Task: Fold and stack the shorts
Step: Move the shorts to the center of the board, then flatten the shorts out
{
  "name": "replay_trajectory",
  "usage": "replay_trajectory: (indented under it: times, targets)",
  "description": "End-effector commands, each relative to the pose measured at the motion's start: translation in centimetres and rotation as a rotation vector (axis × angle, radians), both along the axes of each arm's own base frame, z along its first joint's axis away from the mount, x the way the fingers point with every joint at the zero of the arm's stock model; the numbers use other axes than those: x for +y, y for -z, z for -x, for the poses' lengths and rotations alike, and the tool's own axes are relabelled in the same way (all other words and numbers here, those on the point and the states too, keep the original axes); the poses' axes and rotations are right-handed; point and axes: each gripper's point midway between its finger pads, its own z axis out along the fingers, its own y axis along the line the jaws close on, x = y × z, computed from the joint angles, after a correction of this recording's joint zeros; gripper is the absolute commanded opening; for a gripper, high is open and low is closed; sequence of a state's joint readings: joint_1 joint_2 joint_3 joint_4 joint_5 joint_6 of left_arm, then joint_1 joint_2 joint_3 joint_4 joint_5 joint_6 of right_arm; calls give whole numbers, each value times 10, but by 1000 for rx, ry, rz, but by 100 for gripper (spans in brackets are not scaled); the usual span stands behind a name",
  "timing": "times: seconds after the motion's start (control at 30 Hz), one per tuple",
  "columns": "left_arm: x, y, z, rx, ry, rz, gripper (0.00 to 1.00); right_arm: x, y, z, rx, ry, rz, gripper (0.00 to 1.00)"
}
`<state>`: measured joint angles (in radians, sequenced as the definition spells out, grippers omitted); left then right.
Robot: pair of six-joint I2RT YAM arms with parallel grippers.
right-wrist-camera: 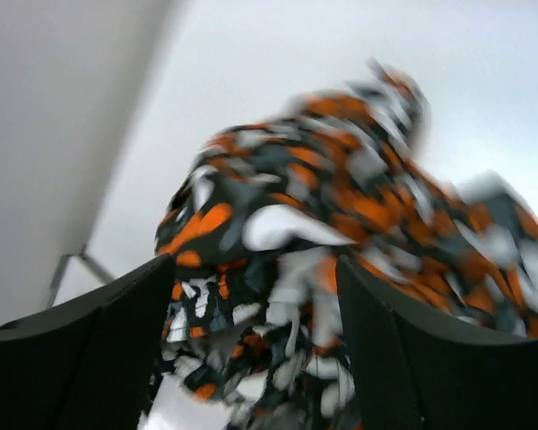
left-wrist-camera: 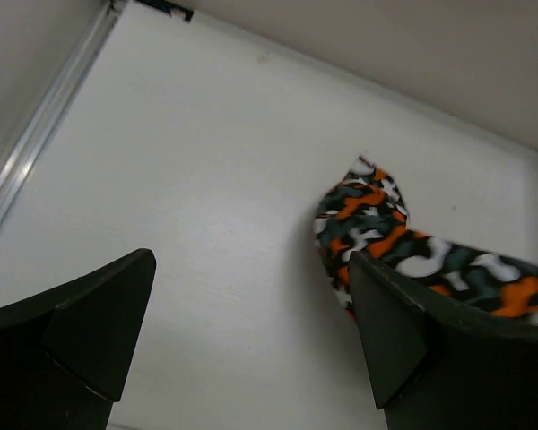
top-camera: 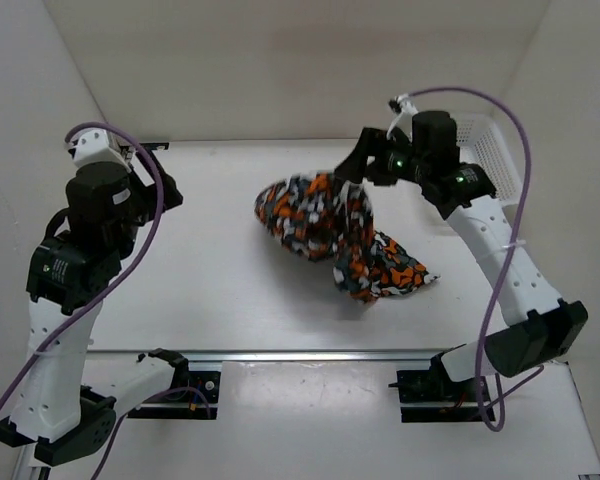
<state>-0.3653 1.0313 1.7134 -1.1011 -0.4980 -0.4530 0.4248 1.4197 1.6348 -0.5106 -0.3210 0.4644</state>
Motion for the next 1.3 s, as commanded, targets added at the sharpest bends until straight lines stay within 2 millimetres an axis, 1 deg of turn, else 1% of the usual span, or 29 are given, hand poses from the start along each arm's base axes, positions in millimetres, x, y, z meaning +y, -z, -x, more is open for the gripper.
replay_trajectory:
  times: [0.0, 0.07, 0.1, 0.13, 0.17, 0.2, 0.23, 0.3, 0.33, 0.4, 0.43, 0.47, 0.5, 0.53, 0.6, 0.63, 0.67, 0.77, 0.83, 0.87, 0.9, 0.93, 0.97, 1.03, 1.1, 1.13, 1.2, 1.23, 1.27]
  targets:
    - [-23, 65, -17, 201, 76, -13, 100, -62, 77, -15, 172, 199, 156, 81]
    - [-46, 82, -26, 225, 142, 47, 94, -79, 84, -11, 199, 263, 200, 82]
    - [-54, 107, -30, 276, 168, 49, 87, -90, 87, -10, 202, 320, 237, 76]
    - [-65, 113, -32, 286, 212, 83, 65, -87, 84, -2, 184, 316, 245, 68]
    - [-72, 120, -40, 282, 225, 101, 41, -87, 85, 4, 191, 327, 249, 53]
    - [-77, 140, -44, 330, 231, 105, 23, -86, 82, 11, 191, 346, 232, 26]
    - [-83, 148, -47, 351, 246, 111, 10, -81, 99, 22, 228, 340, 257, 13]
    - [-95, 171, -60, 409, 276, 119, 10, -67, 117, 40, 295, 323, 240, 1]
    - [-99, 179, -65, 432, 281, 119, 11, -51, 140, 59, 342, 265, 259, 0]
    - [-105, 199, -73, 490, 285, 114, 29, -31, 159, 83, 410, 204, 249, 6]
    - [-109, 220, -78, 555, 286, 107, 46, -13, 169, 102, 425, 140, 265, 35]
    - [-112, 226, -84, 564, 285, 105, 70, -6, 185, 116, 453, 109, 285, 45]
    - [-114, 236, -86, 595, 290, 106, 85, 1, 195, 127, 478, 83, 305, 53]
    - [-122, 250, -97, 623, 299, 110, 100, 14, 204, 145, 510, 43, 322, 68]
    - [-130, 268, -106, 677, 319, 106, 100, 20, 218, 160, 531, 35, 367, 79]
    - [-134, 293, -112, 743, 330, 84, 100, 18, 225, 162, 552, 65, 389, 81]
    - [-137, 296, -122, 745, 330, 84, 100, 10, 230, 166, 562, 94, 431, 86]
    - [-144, 325, -134, 811, 326, 78, 99, -6, 260, 165, 590, 171, 545, 87]
    - [-153, 331, -136, 834, 356, 104, 91, -13, 279, 170, 619, 175, 589, 80]
    - [-156, 333, -139, 838, 362, 110, 81, -13, 284, 170, 626, 175, 599, 60]
    - [-157, 333, -139, 839, 380, 105, 45, -17, 290, 166, 631, 198, 618, 49]
    - [-157, 331, -141, 830, 389, 98, 19, -16, 292, 163, 623, 206, 619, 37]
    - [-155, 330, -141, 832, 403, 103, 10, -25, 294, 148, 604, 236, 647, 16]
    - [-158, 325, -140, 829, 437, 130, 10, -34, 293, 124, 562, 279, 675, 0]
    - [-155, 301, -142, 771, 450, 139, 10, -56, 295, 90, 552, 340, 722, 0]
    - [-154, 292, -139, 756, 453, 141, 10, -53, 279, 66, 518, 357, 692, 0]
    - [-146, 262, -137, 683, 453, 160, 10, -74, 267, 28, 490, 410, 696, 0]
    - [-144, 254, -132, 672, 455, 161, 10, -70, 239, 2, 435, 429, 638, 0]
    - [-138, 243, -129, 654, 444, 166, 10, -81, 223, -15, 413, 461, 603, 0]
